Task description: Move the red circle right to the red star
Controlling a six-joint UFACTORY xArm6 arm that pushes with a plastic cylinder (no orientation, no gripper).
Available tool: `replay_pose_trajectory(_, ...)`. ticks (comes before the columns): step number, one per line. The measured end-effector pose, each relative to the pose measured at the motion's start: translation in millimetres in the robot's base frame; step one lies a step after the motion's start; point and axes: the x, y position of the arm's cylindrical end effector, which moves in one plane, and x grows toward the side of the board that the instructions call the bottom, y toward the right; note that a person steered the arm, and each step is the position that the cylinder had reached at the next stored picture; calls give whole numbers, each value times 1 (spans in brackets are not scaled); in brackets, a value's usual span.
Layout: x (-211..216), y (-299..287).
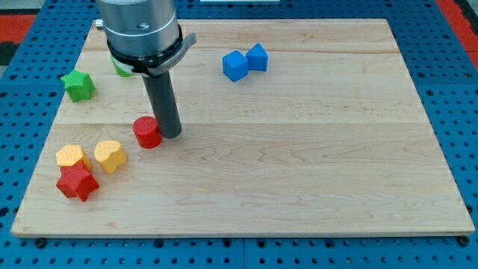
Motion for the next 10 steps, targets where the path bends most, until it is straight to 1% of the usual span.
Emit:
replay_pose_trajectory(1,-26,-24)
replay_pose_trajectory(3,19,-64)
replay_pose_trajectory(4,18,-56)
replay_pose_trajectory(5,1,-28)
replay_pose_trajectory(6,4,11)
replay_pose_trajectory(7,26,-28)
replay_pose_trajectory(8,46,-45)
replay_pose_trajectory(10,54,-39)
